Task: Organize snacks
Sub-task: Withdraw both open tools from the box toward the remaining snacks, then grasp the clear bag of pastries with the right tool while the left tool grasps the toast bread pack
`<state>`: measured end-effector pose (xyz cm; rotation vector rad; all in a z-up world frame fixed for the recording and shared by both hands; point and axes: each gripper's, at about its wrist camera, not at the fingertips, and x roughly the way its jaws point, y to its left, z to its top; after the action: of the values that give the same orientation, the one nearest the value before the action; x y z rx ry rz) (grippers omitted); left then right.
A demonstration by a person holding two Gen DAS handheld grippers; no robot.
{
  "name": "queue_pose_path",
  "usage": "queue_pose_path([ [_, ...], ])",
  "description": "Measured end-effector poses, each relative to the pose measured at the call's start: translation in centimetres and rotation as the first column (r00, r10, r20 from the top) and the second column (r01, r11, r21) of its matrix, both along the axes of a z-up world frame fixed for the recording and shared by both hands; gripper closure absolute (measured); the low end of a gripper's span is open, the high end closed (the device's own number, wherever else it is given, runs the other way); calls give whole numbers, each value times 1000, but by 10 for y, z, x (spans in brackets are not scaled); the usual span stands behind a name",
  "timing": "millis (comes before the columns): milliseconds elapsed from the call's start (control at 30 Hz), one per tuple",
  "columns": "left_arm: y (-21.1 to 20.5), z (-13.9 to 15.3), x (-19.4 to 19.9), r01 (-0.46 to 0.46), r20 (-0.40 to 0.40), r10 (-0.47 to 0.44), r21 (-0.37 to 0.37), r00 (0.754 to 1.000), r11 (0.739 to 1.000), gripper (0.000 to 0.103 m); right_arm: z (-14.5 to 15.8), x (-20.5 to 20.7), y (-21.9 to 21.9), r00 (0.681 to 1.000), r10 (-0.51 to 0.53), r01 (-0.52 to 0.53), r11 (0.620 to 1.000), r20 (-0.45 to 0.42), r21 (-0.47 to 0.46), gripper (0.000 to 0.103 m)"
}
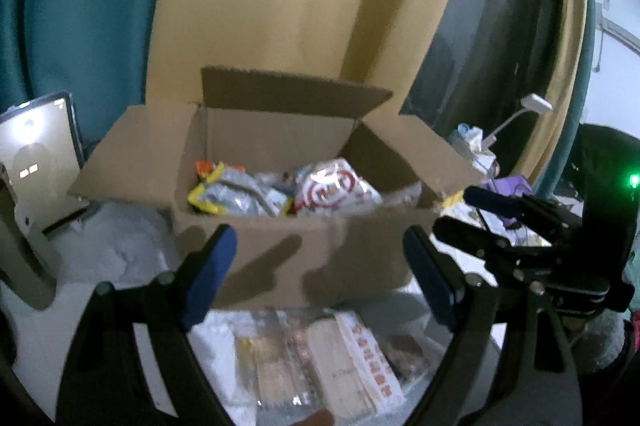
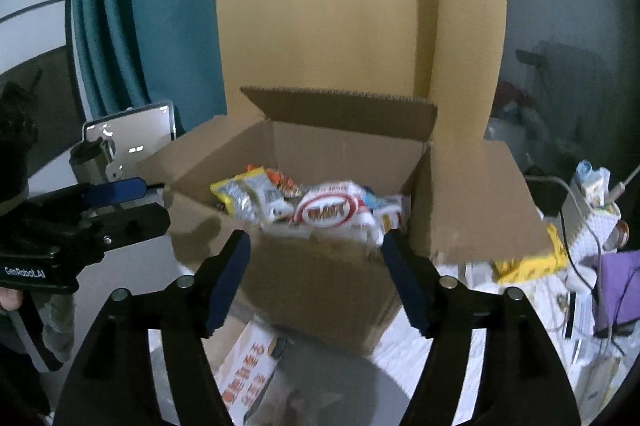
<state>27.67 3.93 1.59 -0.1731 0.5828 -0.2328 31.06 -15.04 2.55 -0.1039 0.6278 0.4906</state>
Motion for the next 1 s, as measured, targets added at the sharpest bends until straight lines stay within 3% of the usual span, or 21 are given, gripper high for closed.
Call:
queue_pose_path([
  [567, -15, -57, -23, -20, -129, 25, 41, 991, 999, 17, -61, -36, -18, 988, -5, 9, 1000, -151, 22, 25],
  [933, -40, -87, -25, -14, -202, 44, 151, 978, 988, 16, -118, -52, -3, 957, 50, -61, 998, -285, -31, 26],
  [967, -45, -89, -25, -7, -205, 41, 164, 978, 986, 16, -122, -52, -4, 953, 53, -65, 997, -298, -29, 31],
  [1000, -51, -91, -25, 3, -211, 35, 175, 977, 984, 16, -125, -52, -6, 948, 67, -75, 997, -311, -13, 44],
])
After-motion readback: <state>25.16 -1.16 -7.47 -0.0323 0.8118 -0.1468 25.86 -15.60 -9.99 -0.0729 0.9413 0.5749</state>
